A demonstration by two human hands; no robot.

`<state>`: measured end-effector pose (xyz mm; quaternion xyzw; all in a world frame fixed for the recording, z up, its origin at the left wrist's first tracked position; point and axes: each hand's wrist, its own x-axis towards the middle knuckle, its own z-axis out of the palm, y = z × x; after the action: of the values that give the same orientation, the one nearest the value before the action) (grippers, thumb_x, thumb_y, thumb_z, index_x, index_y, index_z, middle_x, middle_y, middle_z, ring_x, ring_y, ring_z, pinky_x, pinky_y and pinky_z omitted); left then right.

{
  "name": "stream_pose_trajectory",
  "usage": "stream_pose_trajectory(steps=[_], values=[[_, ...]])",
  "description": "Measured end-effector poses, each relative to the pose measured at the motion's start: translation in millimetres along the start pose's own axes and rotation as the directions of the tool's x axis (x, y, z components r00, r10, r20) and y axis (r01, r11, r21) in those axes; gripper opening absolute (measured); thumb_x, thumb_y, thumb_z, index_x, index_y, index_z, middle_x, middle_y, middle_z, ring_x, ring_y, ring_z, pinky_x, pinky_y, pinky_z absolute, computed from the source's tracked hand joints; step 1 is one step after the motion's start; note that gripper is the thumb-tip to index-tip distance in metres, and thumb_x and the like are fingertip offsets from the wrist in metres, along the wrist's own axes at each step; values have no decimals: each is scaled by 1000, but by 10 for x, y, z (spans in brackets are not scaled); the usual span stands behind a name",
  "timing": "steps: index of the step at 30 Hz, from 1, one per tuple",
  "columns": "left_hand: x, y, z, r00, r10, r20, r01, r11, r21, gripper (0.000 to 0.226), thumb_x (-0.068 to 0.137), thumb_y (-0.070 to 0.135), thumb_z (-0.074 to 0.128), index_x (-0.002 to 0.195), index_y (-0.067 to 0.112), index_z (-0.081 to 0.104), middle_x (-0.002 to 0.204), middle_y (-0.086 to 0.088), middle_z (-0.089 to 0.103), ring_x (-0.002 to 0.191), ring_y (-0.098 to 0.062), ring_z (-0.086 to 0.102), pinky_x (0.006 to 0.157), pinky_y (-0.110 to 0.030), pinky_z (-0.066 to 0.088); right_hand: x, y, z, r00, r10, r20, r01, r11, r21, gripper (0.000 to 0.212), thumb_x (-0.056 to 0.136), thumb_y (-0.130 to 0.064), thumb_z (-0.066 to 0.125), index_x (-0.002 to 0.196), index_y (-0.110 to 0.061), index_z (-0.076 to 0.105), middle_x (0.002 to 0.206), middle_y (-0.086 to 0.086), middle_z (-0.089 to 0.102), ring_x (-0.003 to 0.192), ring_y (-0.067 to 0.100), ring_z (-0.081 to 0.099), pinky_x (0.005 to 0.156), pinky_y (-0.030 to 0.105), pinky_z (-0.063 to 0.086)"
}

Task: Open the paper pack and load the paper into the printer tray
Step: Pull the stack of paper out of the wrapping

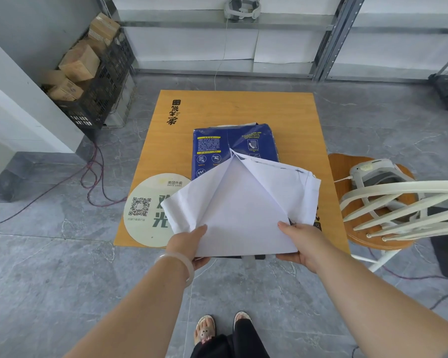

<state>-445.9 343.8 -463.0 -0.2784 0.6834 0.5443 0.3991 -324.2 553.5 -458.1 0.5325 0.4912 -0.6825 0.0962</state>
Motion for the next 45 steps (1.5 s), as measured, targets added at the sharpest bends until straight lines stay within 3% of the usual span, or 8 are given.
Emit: stream_pose_trajectory(steps=[10,13,20,25,30,34,41,45], values=[[-62,-38,46,996,-55,72,58,998,-40,18,84,24,67,95,15,56,89,-5,60,73,-20,60,45,-27,54,52,74,-50,1000,-11,-13,10,999,-35,20,90,-19,62,107,-8,60,98,12,64,84,26,63,73,41,57],[-62,-54,77,997,-27,71,30,999,-39,19,84,31,68,96,19,58,89,-2,61,73,-18,60,46,-26,52,49,58,-7,999,-32,-34,31,999,-21,14,91,-27,62,96,-14,61,91,6,64,78,23,61,63,35,56],[-45,-211,89,984,178,16,-176,951,255,31,90,42,54,106,15,57,105,-7,59,94,-28,58,58,-30,52,33,181,1,987,-146,-74,138,985,-102,19,95,-30,56,107,-16,59,95,5,61,78,21,59,53,29,50],[-133,-387,51,957,287,36,-284,912,297,33,91,39,53,114,17,57,109,-9,62,100,-33,59,77,-47,58,-71,337,-28,972,-216,-96,202,970,-137,21,94,-29,56,112,-17,60,104,8,61,82,26,59,52,31,51],[-302,-539,-15,935,351,46,-345,876,337,42,91,39,49,132,28,48,104,-4,62,99,-33,60,85,-53,55,-278,499,-43,957,-259,-129,245,963,-115,11,96,-27,54,104,-20,57,90,2,58,74,20,56,55,31,50],[-501,-698,-123,931,362,52,-359,878,317,28,93,35,50,111,16,60,88,0,63,85,-27,61,85,-52,55,-502,705,-39,948,-270,-166,253,960,-115,17,96,-27,52,109,-18,59,92,3,59,77,23,56,56,31,49],[-893,-1096,-452,921,378,99,-387,846,367,21,92,40,49,85,21,56,91,-6,63,95,-34,62,87,-54,53,-1151,1189,12,934,-262,-242,252,965,-70,21,95,-26,53,113,-16,60,108,10,59,88,28,56,56,30,47],[-1174,-1264,-603,918,380,117,-396,846,357,27,90,42,49,100,18,58,93,-1,61,97,-31,60,91,-52,52,-1517,1375,-2,926,-272,-262,266,962,-58,20,94,-26,53,111,-18,60,109,9,59,92,28,56,55,28,47]])
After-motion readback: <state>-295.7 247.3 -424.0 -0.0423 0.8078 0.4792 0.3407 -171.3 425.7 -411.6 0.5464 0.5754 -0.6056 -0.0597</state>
